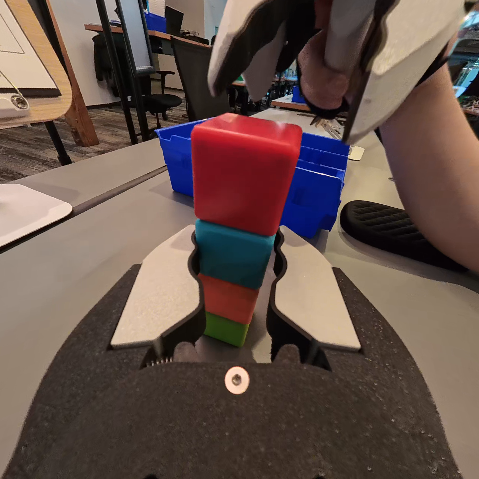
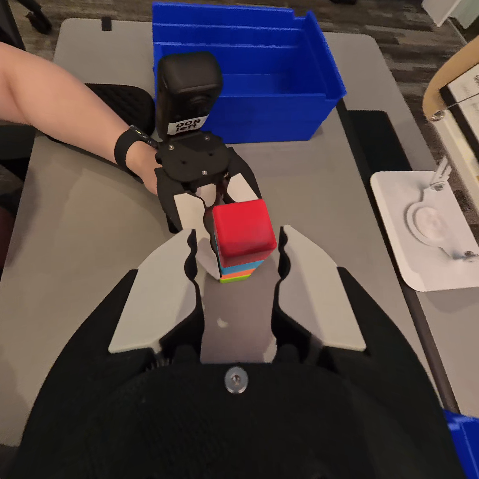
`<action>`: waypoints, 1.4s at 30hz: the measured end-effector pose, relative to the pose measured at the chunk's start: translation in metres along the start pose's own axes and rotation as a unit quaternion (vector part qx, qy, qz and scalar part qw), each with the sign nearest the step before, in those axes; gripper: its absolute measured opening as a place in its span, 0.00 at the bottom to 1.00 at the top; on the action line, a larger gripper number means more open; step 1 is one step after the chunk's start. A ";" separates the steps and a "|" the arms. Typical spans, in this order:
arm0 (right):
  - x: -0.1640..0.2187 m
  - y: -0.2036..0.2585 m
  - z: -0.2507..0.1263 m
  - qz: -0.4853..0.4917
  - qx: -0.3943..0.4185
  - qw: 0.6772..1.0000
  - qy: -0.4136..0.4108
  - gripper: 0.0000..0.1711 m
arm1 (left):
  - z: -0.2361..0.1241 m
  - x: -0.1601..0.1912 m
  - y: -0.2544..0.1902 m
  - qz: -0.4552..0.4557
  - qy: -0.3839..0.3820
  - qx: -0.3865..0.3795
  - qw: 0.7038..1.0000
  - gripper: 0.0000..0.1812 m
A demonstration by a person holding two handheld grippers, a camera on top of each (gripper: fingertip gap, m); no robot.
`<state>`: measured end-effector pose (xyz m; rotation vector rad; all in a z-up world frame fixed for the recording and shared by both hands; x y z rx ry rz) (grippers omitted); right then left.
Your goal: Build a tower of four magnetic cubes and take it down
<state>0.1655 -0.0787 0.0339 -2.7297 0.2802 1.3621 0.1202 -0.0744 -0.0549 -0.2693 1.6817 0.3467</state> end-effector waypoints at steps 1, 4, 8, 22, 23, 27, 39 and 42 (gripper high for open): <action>0.001 0.000 0.005 -0.003 -0.003 1.000 0.004 0.36 | 0.000 0.000 0.000 0.001 0.000 0.004 1.000 0.30; 0.008 -0.003 0.014 -0.006 -0.001 1.000 0.027 0.36 | 0.001 0.000 -0.003 0.004 -0.002 0.020 1.000 0.30; 0.011 -0.003 0.018 -0.008 -0.004 0.999 0.039 0.30 | 0.001 0.000 -0.006 0.006 -0.005 0.036 0.999 0.30; 0.009 -0.001 0.017 -0.013 0.029 0.997 0.074 0.30 | 0.002 -0.002 -0.006 0.018 0.011 0.041 0.999 0.29; 0.009 -0.001 0.017 -0.009 0.029 0.997 0.072 0.30 | 0.001 -0.002 -0.006 0.017 0.011 0.040 0.999 0.29; 0.009 -0.005 0.015 0.016 0.014 0.998 0.060 0.29 | 0.001 -0.002 -0.005 0.017 0.011 0.038 0.999 0.29; 0.011 -0.005 0.016 0.016 -0.005 0.999 0.052 0.29 | 0.001 -0.001 -0.008 0.008 0.017 0.062 0.998 0.28; 0.010 -0.005 0.014 0.028 -0.017 0.999 0.043 0.29 | 0.002 -0.001 -0.008 0.013 0.018 0.065 0.998 0.28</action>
Point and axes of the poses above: each gripper's, where its closed fingertips meet, z out along the fingers, x out of its underside, y = z × x across the jaws, the point moved 4 cm from there along -z, back along the fingers, and after that the axes turned 9 degrees about z, right-handed, at the moved point
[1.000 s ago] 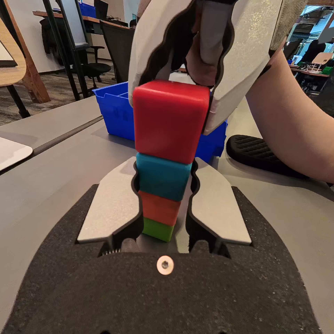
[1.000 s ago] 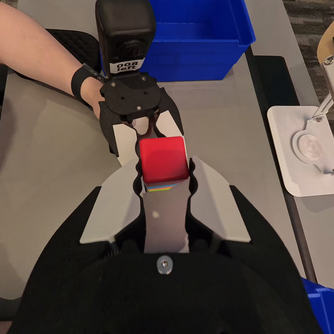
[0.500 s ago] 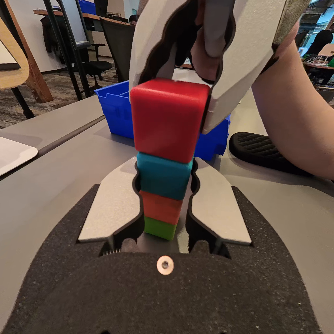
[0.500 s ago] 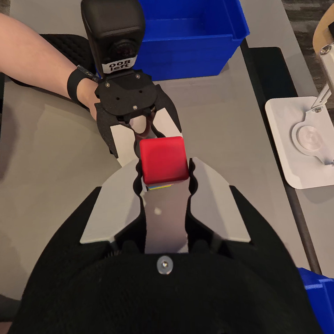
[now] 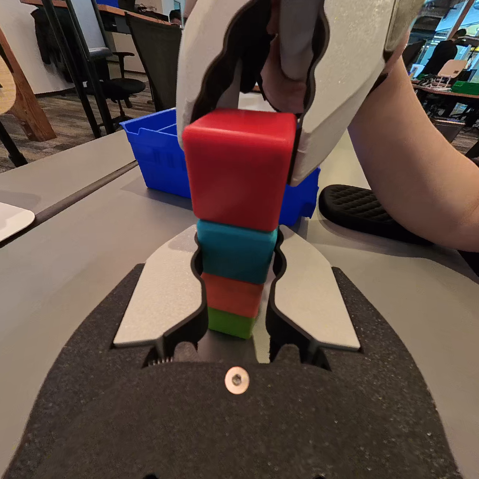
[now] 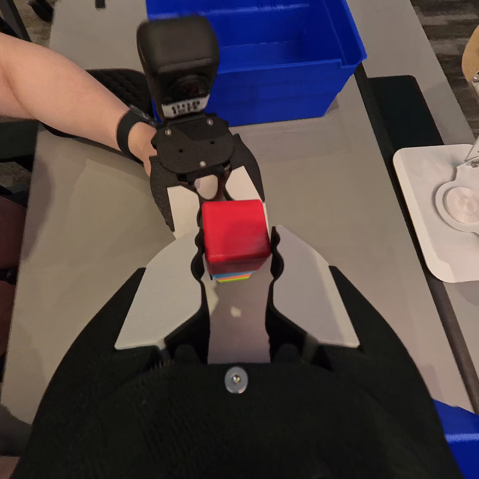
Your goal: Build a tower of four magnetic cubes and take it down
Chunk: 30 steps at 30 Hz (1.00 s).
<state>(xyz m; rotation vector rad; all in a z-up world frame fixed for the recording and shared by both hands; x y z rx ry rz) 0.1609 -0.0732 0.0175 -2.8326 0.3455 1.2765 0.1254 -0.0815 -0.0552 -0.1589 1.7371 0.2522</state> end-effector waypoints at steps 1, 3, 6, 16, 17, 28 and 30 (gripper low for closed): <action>-0.003 0.001 -0.002 0.008 -0.011 1.000 -0.012 0.29 | 0.001 0.000 -0.002 0.008 0.002 0.003 1.000 0.28; -0.008 0.002 -0.011 0.018 -0.022 0.999 -0.037 0.29 | 0.002 0.000 -0.004 0.025 0.007 0.000 1.000 0.28; -0.011 -0.003 -0.037 0.011 0.011 0.997 -0.069 0.29 | 0.001 0.000 -0.004 0.013 0.002 0.003 1.000 0.28; 0.122 -0.151 -0.166 0.313 0.369 0.868 -0.112 0.29 | 0.001 0.000 -0.004 0.019 0.003 -0.001 1.000 0.28; 0.148 -0.166 -0.162 0.350 0.388 0.848 -0.089 0.29 | 0.002 0.000 -0.004 0.019 0.005 -0.001 1.000 0.28; 0.253 -0.205 -0.129 0.452 0.461 0.761 0.073 0.30 | -0.001 0.000 -0.003 0.033 0.018 -0.010 0.999 0.28; 0.256 -0.201 -0.129 0.458 0.448 0.761 0.097 0.30 | -0.002 0.000 -0.001 0.038 0.022 -0.015 0.999 0.28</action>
Point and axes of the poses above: each gripper's, where its closed fingertips meet, z out along the fingers, x out of its underside, y = z × x across the jaws, the point moved 4 cm from there along -z, back along the fingers, and after that the axes turned 9 degrees about z, right-handed, at the moved point
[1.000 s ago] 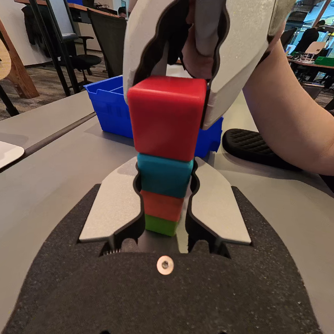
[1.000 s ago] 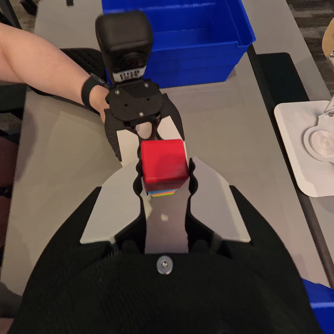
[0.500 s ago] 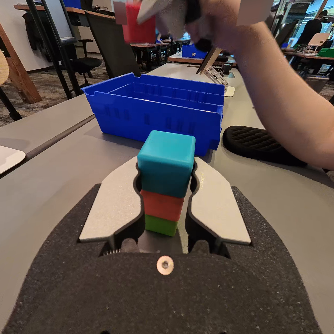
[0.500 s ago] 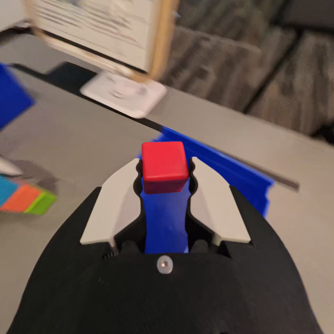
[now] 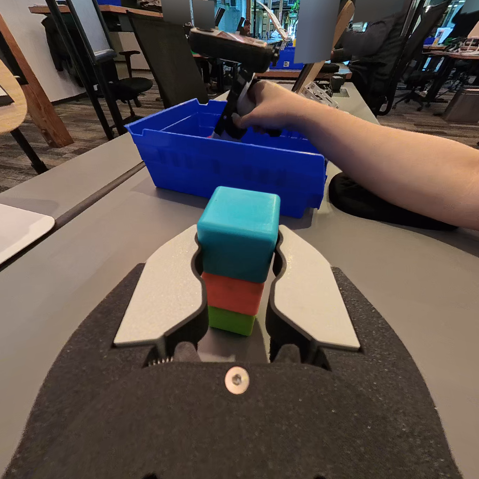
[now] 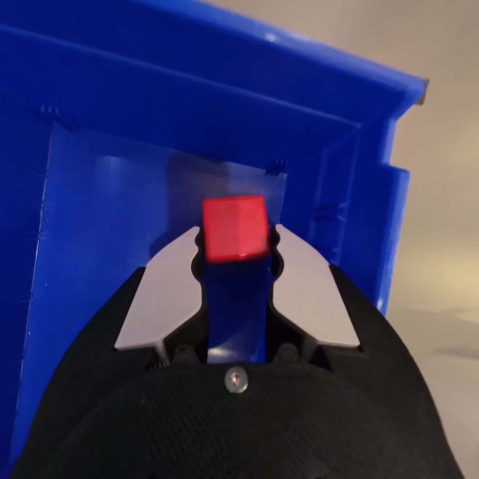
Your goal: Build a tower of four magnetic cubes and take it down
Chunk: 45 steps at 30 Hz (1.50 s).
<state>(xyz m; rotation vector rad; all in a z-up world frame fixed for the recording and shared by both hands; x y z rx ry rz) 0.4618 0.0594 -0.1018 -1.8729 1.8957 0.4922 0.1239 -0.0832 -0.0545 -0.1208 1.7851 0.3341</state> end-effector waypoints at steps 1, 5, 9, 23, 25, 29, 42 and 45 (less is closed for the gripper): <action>0.005 0.000 0.000 0.000 -0.002 1.000 0.022 0.30 | -0.001 0.000 0.001 0.001 0.002 -0.001 1.000 0.28; 0.008 0.004 -0.001 -0.007 -0.009 0.999 0.043 0.32 | -0.003 0.003 0.004 -0.011 0.012 -0.007 1.000 0.28; -0.006 0.008 -0.025 -0.018 -0.022 1.000 0.000 0.34 | -0.004 0.013 0.000 0.004 0.047 -0.013 0.999 0.37; 0.029 0.237 -0.206 -0.433 -0.482 0.727 -0.226 0.36 | 0.008 0.039 0.002 0.011 0.109 -0.013 0.994 0.30; 0.040 0.257 -0.192 -0.456 -0.480 0.725 -0.188 0.38 | 0.008 0.039 0.002 0.007 0.109 -0.005 0.994 0.30; 0.054 0.279 -0.170 -0.479 -0.473 0.727 -0.136 0.38 | 0.009 0.039 0.002 0.009 0.109 0.001 0.994 0.30; 0.069 0.299 -0.149 -0.512 -0.439 0.734 -0.077 0.30 | 0.009 0.039 0.000 0.008 0.110 0.005 0.994 0.30; 0.069 0.300 -0.150 -0.508 -0.440 0.737 -0.072 0.29 | 0.009 0.039 0.000 0.004 0.109 0.009 0.994 0.29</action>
Point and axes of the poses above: each gripper's, where its closed fingertips meet, z out along the fingers, x out of its underside, y = z × x across the jaws, the point moved 4 cm from there along -z, back along the fingers, and after that the axes turned 9 degrees about z, right-handed, at the moved point
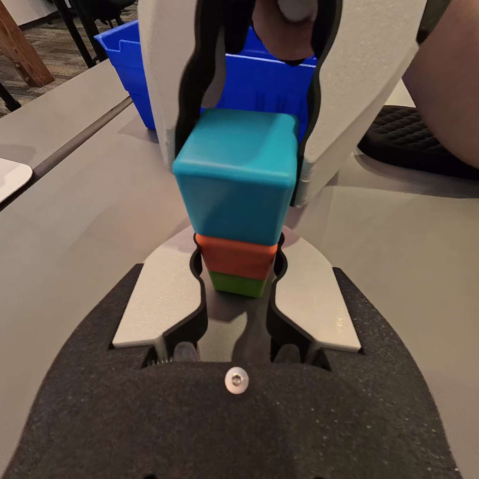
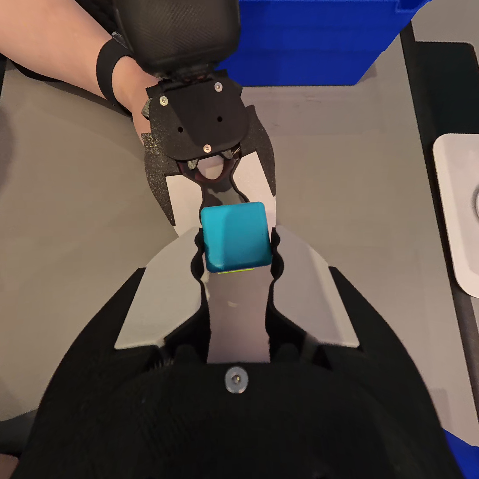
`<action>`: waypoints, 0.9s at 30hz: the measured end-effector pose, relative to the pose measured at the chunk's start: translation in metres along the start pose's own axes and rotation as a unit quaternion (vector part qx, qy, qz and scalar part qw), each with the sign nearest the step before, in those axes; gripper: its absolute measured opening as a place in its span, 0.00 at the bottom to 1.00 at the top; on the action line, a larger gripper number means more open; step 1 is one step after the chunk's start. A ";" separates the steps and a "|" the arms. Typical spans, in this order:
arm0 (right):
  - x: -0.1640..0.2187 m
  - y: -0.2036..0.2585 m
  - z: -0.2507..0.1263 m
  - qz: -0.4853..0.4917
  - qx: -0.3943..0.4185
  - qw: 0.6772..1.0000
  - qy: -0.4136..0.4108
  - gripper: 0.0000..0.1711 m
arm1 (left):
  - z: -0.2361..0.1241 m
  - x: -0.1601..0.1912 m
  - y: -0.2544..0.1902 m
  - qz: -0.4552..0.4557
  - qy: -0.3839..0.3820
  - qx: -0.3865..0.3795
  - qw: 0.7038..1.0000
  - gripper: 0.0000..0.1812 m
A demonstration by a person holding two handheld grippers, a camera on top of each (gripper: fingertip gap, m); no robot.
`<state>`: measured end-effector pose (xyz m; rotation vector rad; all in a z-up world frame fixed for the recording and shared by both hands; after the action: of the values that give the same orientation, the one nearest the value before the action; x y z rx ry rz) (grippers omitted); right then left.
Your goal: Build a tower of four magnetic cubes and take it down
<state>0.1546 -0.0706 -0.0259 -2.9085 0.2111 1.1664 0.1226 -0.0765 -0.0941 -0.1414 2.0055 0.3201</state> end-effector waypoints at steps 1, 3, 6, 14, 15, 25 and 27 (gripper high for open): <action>0.000 0.000 0.000 0.005 -0.003 1.000 -0.001 0.29 | 0.000 0.000 0.000 -0.001 -0.001 0.002 1.000 0.29; 0.000 -0.001 -0.001 0.017 -0.012 1.000 -0.005 0.29 | 0.000 0.000 -0.001 0.001 0.001 0.004 1.000 0.29; 0.000 -0.002 -0.004 0.040 -0.031 0.999 -0.016 0.29 | 0.000 -0.001 -0.002 0.021 0.005 -0.004 1.000 0.29; -0.014 -0.015 -0.077 0.023 0.043 0.989 -0.140 0.30 | 0.000 0.000 0.000 0.001 0.004 -0.001 1.000 0.29; -0.011 -0.022 -0.098 0.026 0.081 0.982 -0.166 0.30 | 0.000 0.000 0.000 -0.002 0.003 -0.001 1.000 0.29; 0.139 -0.143 -0.156 0.316 0.312 0.884 -0.148 0.29 | 0.001 0.000 -0.001 -0.005 0.003 -0.004 1.000 0.29; 0.155 -0.151 -0.138 0.325 0.308 0.887 -0.108 0.30 | 0.001 0.000 -0.001 -0.007 0.004 -0.004 1.000 0.29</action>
<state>0.3794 0.0529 -0.0395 -2.1557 1.3486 1.1608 0.1237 -0.0771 -0.0947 -0.1605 2.0099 0.3192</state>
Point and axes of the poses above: each gripper's, where its closed fingertips meet, z out along the fingers, x out of its underside, y = z × x across the jaws, the point moved 4 cm from there along -z, back along the fingers, and after that the axes turned 9 degrees about z, right-handed, at the moved point
